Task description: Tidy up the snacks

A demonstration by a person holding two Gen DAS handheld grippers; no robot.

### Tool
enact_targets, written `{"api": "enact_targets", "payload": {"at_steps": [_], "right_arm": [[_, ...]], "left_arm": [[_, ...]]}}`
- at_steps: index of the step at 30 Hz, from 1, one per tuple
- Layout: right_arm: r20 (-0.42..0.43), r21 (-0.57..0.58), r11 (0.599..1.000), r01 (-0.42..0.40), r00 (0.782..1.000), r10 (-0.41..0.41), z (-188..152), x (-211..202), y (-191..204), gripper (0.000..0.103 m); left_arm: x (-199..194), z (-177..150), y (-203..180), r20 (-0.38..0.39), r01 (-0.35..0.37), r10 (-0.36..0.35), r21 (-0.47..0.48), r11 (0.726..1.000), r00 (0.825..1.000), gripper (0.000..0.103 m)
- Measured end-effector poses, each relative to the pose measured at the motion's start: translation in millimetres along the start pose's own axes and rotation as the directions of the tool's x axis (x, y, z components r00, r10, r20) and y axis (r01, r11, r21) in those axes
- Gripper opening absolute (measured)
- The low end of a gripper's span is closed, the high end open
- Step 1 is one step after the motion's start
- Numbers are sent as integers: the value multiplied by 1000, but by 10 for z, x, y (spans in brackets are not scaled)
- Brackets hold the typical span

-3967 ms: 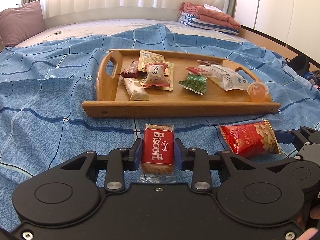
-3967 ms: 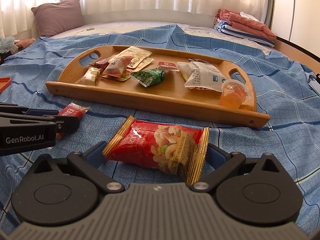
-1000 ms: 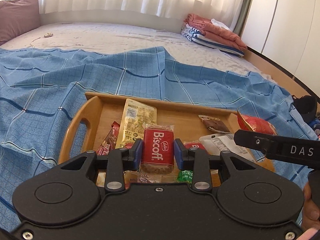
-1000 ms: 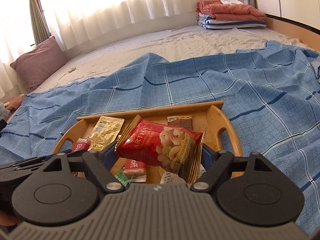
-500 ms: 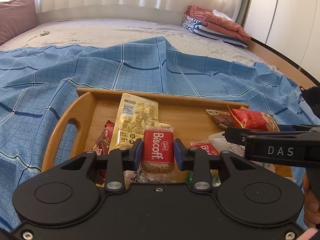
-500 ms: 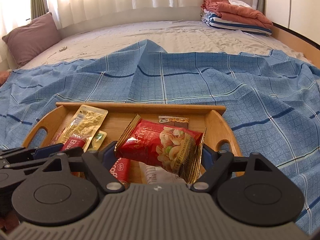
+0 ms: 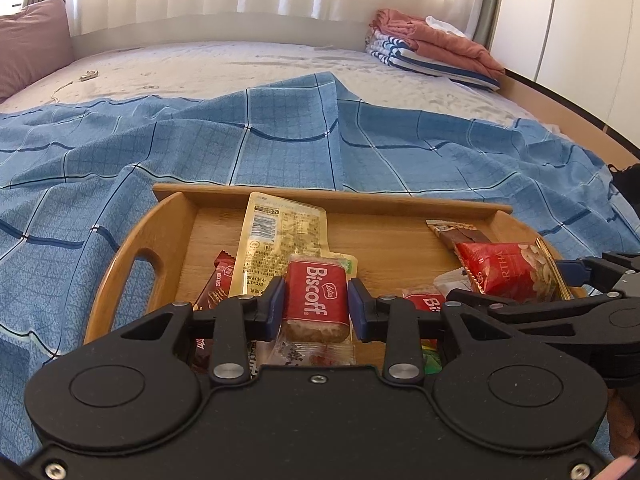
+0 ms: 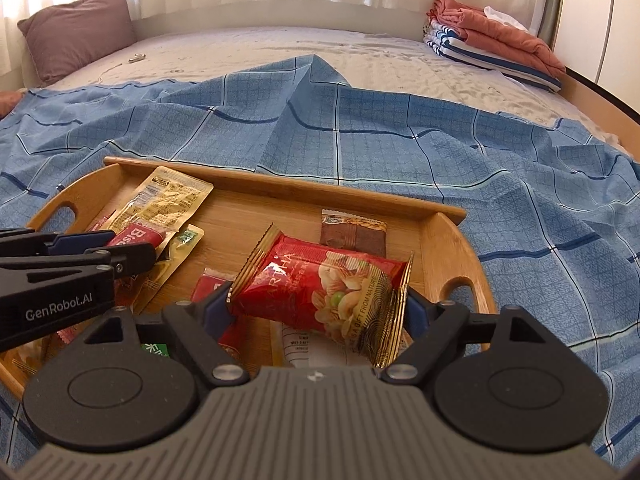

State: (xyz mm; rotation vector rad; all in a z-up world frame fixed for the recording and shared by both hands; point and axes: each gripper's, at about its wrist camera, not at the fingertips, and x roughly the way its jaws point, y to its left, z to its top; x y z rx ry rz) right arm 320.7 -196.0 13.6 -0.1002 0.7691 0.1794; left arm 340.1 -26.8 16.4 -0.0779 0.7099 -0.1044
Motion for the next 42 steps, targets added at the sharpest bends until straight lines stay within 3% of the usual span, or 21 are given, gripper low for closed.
{"api": "enact_targets", "payload": {"at_steps": [6,8,12,15,16,17,29,42], "right_arm": [[2,-6,1000,-5,1000,5,-10,12,-17,91],[1,-10,1000,-6,1000,6,-21,22,-29,92],[-1,-17,1000,9,1000,-9,-39,21,-27,95],[9,-17,1000,7,1000,-7,-47,-11,-32,100],[10,-15,1000,4,1000,-4,-48,-25,-34,101],[11,-11,1000,-1,1000,1,-49,-45,-38,102],[28,14,999,45,999,-45,-11,-348,-74,103],[88,51,997,51,995,-55,-241,-964,-63,103]], "left_arm": [[7,-1,-16,10,-2,3,-16,1000,1000,36],[4,1,-28,16,-4,5,-23,1000,1000,46],[-2,6,-64,21,-12,12,-11,1000,1000,55],[-28,4,-73,32,-13,13,-8,1000,999,72],[-43,5,-70,38,-10,10,-12,1000,999,83],[-67,3,-63,48,-2,3,-17,1000,999,85],[-429,73,-79,79,1,-2,6,1000,997,99],[-1088,-108,-1,94,-6,6,1,1000,996,103]]}}
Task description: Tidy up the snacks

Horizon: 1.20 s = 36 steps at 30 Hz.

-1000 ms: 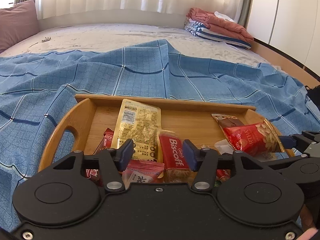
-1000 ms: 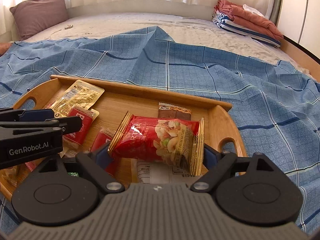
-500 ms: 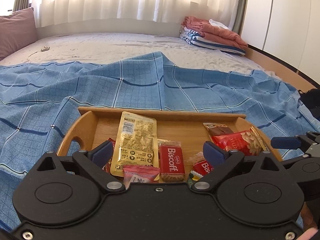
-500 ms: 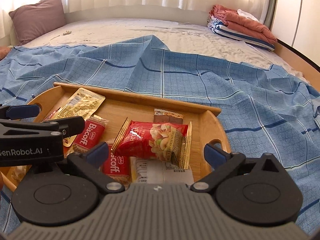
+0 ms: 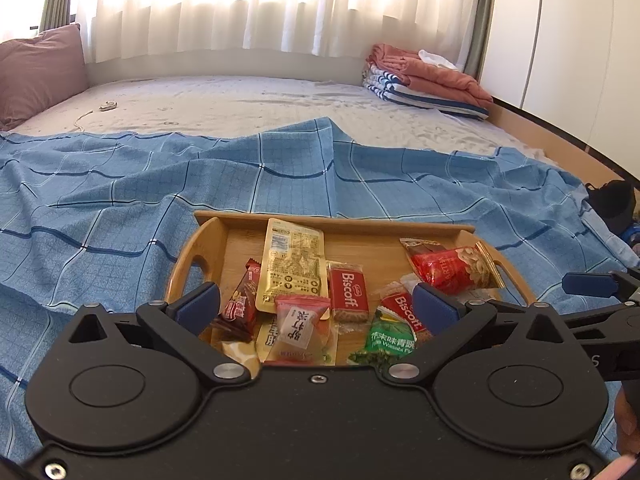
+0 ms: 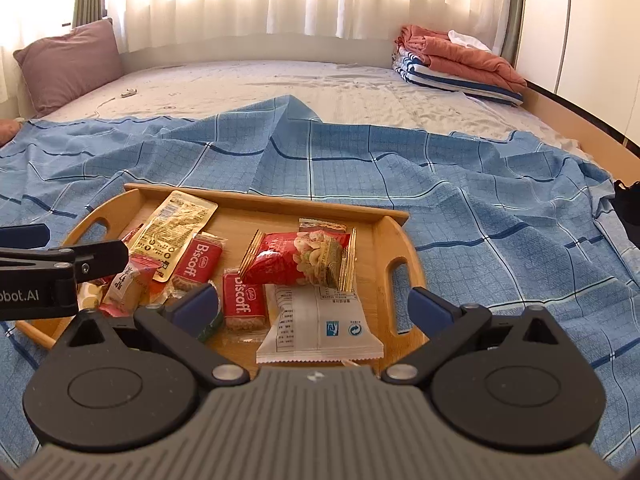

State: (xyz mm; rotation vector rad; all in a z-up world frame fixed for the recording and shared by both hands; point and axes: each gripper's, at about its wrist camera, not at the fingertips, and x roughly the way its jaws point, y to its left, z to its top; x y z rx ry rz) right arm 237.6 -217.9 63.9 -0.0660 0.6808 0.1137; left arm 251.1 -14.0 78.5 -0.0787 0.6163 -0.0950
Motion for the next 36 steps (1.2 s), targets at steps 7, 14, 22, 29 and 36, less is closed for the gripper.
{"api": "enact_targets", "payload": {"at_steps": [7,14,22,29,36], "right_arm": [[46,6,1000,-6,999,5,-154,-383,28,103],[92,14,1000,-23,995,22,-364,-740,95,103],[134,-11,1000,-23,991,24,-700,-1007,212,103],[118,38,999,-19,993,14,-947,-1030,208,103],[89,48,999,-3,996,-2,-1199,-973,246,103]], "left_arm": [[-434,-195,48,13,-22,22,-12,1000,1000,103],[-792,-440,100,17,-38,38,8,999,999,103],[-1091,-741,86,36,-56,54,53,997,998,103],[-1159,-972,95,23,-69,69,39,997,997,103],[-1116,-1187,152,-10,-92,92,17,996,996,103]]}}
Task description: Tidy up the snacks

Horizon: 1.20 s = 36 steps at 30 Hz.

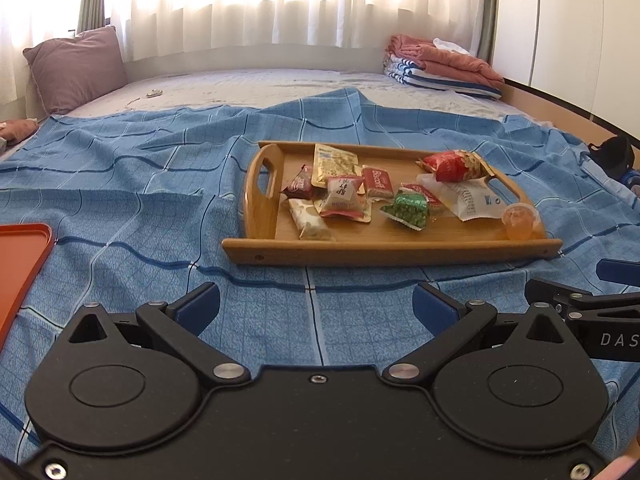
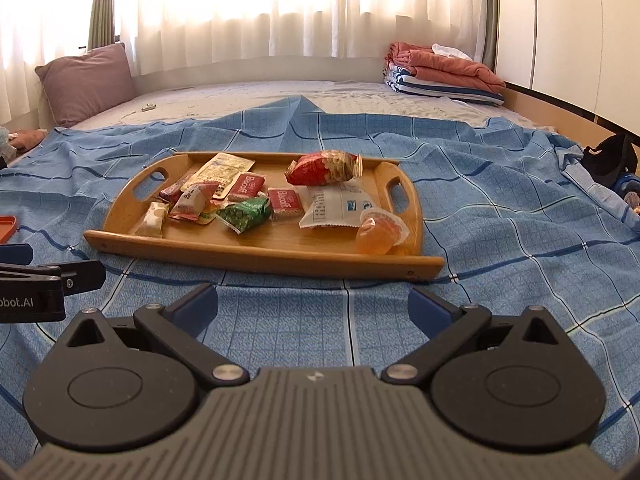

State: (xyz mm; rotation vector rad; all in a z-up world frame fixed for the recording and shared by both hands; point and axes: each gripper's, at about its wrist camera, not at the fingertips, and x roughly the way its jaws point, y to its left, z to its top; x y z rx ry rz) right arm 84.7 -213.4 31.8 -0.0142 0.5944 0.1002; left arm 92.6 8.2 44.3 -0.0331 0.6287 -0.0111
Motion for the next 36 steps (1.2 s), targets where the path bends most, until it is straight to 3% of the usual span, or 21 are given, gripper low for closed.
{"api": "enact_targets", "payload": {"at_steps": [15,22,36], "right_arm": [[-93,29,999,38,995,-35,-417,245,9,103],[-82,-16,998,67,994,-68,-481,288,95,103],[-25,-31,998,54,998,-55,-573,291,111,103]], "left_arm": [[268,-379,126,-57,-58,56,-25,998,997,103],[331,-460,67,-50,-74,75,7,997,996,103],[340,-544,87,-15,-61,61,-4,998,998,103]]}}
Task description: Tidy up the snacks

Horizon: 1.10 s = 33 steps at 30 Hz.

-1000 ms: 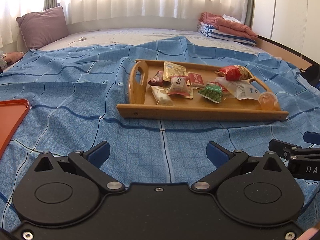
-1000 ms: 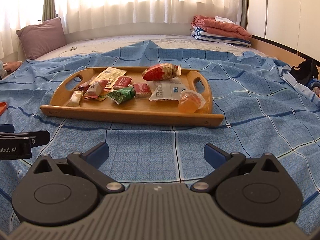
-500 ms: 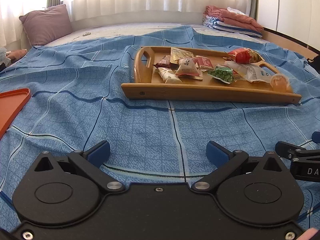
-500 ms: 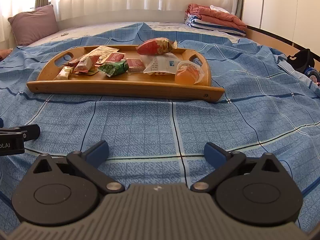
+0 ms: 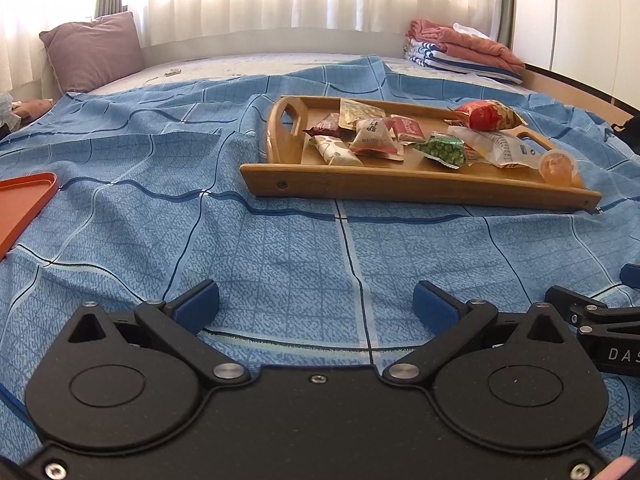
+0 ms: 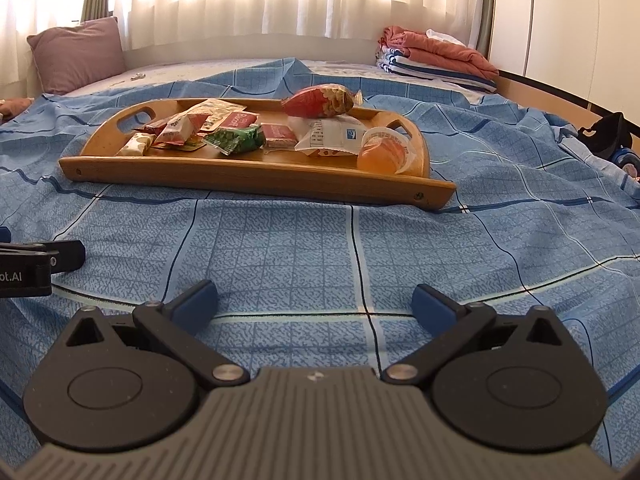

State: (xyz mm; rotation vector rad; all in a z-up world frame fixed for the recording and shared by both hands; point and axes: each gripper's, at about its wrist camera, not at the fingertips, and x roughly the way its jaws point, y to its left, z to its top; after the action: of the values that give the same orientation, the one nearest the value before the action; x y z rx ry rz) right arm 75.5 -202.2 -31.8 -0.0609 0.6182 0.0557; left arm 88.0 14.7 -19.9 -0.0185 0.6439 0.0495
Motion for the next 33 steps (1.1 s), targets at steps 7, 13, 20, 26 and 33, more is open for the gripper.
{"api": "enact_targets", "payload": {"at_steps": [7,13,20,26,33], "right_arm": [[5,1,1000,-6,1000,6,-15,-11,-16,103],[6,1,1000,-4,1000,4,-17,-13,-16,103],[6,0,1000,-4,1000,4,-16,-13,-15,103],[5,0,1000,-5,1000,5,-16,-14,-13,103],[6,0,1000,-4,1000,4,-16,-16,-10,103]], "left_arm": [[-2,1,-11,-3,-6,6,8,1000,1000,103],[-6,-2,-4,-2,-6,6,8,1000,1000,103],[-14,-6,-17,4,-6,6,14,1000,1000,103],[-10,-9,-20,6,-7,7,17,1000,1000,103],[-9,-16,-24,8,-8,7,21,1000,1000,103]]}}
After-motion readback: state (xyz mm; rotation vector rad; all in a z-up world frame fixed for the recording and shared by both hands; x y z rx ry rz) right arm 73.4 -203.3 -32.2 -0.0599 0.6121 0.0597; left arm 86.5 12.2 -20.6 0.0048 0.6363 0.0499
